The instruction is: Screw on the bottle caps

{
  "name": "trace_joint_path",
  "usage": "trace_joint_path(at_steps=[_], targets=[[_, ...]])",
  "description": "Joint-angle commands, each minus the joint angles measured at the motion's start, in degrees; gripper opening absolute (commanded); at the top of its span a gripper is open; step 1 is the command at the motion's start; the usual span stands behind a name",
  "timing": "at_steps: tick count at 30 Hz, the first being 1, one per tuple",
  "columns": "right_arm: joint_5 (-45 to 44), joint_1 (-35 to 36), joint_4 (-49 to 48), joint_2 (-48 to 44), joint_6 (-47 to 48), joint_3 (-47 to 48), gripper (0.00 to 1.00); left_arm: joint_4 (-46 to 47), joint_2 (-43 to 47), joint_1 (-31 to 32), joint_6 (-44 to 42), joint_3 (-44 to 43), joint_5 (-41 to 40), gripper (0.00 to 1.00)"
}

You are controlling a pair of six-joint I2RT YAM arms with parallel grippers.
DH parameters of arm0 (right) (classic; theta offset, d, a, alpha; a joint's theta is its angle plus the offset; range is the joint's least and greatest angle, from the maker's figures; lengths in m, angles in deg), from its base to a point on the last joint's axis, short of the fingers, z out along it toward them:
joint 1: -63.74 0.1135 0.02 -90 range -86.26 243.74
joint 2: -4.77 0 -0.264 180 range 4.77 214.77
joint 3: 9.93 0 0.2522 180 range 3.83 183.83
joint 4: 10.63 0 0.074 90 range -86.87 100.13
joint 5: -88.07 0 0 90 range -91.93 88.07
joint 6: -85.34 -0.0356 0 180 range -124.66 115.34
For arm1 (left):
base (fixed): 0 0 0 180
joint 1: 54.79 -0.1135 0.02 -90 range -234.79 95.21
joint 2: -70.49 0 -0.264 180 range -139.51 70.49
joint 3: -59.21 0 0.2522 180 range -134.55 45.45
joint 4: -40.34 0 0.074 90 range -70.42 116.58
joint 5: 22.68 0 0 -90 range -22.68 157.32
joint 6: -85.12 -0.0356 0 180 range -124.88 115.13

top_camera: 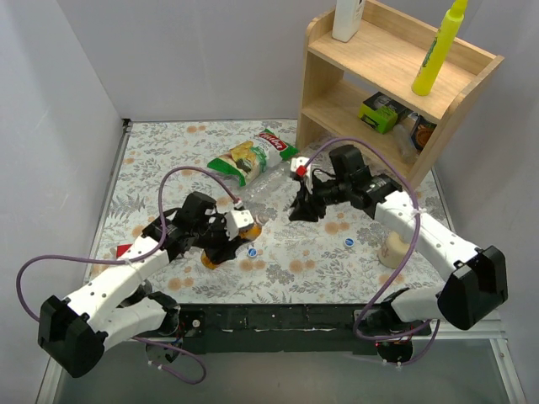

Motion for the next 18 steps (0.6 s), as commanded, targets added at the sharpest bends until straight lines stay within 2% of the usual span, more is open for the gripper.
trace_joint_path(at_steps=[1, 5, 8, 15, 18], targets=[[1.07, 0.12, -8.89, 0.73, 5.13, -8.83, 0.2, -4.8, 2.12, -5.59, 3.56, -4.64, -1.52, 0.0], [-0.52, 0.38, -13.98, 5.31, 3.2, -11.65, 0.2, -4.01, -0.86, -13.93, 10.61, -8.06, -2.22, 0.0], [-1.92, 1.17, -19.17, 8.38, 3.98, -14.81, 0.21, -4.8, -5.34, -16.58, 15.08, -11.49, -3.01, 0.0], [-7.45, 3.9, -26.56, 14.63, 4.69, -20.43, 0.23, -2.44, -7.02, -18.0, 19.67, -14.22, -1.52, 0.0], [-9.04, 4.43, -29.38, 14.81, 3.37, -22.46, 0.29, -2.26, -7.1, -18.17, 19.32, -14.22, -1.08, 0.0]])
